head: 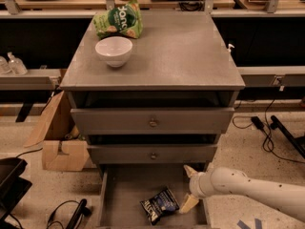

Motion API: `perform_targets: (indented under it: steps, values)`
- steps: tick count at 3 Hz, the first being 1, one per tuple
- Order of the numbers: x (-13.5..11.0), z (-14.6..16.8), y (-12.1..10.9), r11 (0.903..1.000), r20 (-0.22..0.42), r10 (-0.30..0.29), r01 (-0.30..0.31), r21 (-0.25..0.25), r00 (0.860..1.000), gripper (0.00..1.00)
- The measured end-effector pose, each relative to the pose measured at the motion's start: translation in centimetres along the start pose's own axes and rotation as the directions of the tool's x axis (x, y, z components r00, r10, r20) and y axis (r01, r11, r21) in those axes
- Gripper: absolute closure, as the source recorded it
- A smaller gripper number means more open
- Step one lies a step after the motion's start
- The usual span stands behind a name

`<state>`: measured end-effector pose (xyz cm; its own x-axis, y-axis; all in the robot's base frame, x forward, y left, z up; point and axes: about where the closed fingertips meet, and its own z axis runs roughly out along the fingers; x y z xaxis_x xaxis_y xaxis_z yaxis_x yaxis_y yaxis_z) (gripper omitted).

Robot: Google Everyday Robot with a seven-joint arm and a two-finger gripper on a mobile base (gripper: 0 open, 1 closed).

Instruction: Pick blue chip bag from bottom drawer and place on counter

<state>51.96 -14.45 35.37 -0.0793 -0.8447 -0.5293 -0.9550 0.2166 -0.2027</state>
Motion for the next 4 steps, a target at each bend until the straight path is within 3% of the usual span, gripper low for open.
perform_targets:
  steps: [2, 4]
  values:
    - [-0.5, 1.8, 0.5, 0.9999, -0.001, -0.011, 0.011, -0.004, 1.0, 0.0]
    - [-1.7, 11.6, 3.1, 0.9914, -0.011, -0.1, 0.099, -0.086, 0.995, 0.0]
